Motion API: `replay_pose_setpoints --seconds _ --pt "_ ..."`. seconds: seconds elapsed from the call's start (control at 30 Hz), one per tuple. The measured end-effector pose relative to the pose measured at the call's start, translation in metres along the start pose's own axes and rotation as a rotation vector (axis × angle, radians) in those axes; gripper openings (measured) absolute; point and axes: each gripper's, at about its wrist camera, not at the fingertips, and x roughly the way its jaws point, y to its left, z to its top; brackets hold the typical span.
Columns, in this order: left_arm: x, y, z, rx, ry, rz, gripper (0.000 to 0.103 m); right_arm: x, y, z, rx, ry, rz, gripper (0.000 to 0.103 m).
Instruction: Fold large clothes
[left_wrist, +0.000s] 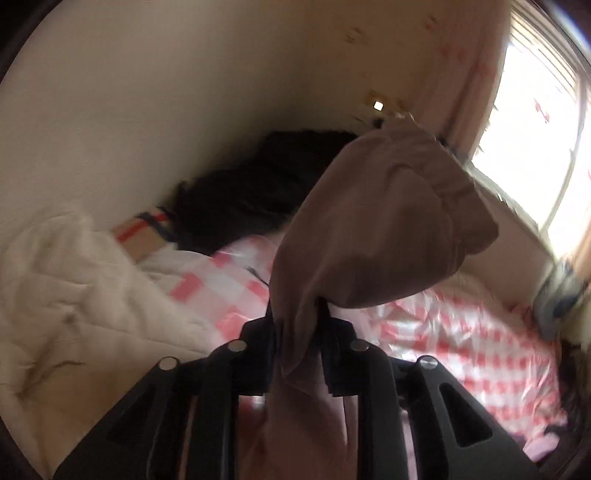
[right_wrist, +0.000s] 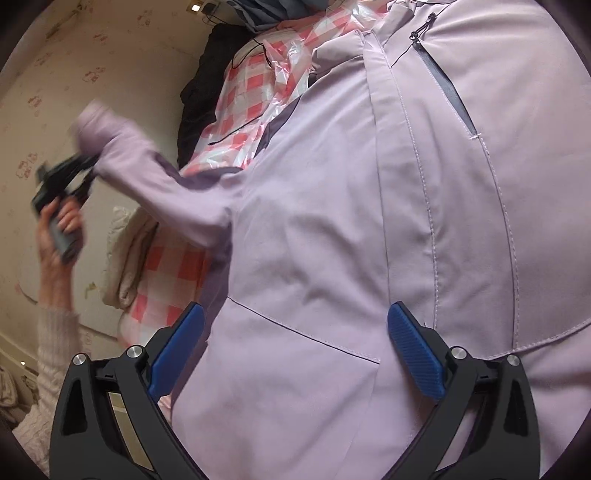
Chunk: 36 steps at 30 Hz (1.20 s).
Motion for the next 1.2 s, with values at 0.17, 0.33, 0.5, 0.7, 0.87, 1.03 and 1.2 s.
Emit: replay_pose_setpoints --seconds 0.17,0.33,0.5,0.7,0.87,1.03,1.2 --pt "-0.077 0.170 0.003 -0.329 0.041 0.260 0.066 0.015 0.008 -0.008 -0.108 0.010 -0.085 0.096" --pt "-0.171 0.209 -0.047 -0.339 -0.053 0.287 0.077 0.021 0.028 -0.024 -0.239 0.031 -0.204 0.096" --pt "-0.196 0.130 -0.161 -0.033 0.068 -0.034 0.089 -0.013 0.079 -0.083 -0.358 0.061 -0.170 0.096" --pt "-0.164 0.020 -0.335 0.214 0.342 -0.371 0.089 -0.033 0.082 -0.183 -0.443 0.144 -0.305 0.096" --pt "-0.125 0.020 -0.412 0.320 0.496 -0.190 0.089 -0.088 0.088 -0.208 -0.458 0.061 -0.311 0.096" --pt "-0.135 0.018 -0.397 0.417 0.524 -0.108 0.089 -0.118 0.016 -0.216 -0.228 0.216 -0.396 0.096" --pt "-0.138 -0.010 -0.351 0.332 0.423 -0.122 0.091 -0.210 0.024 -0.177 -0.047 0.000 -0.029 0.096"
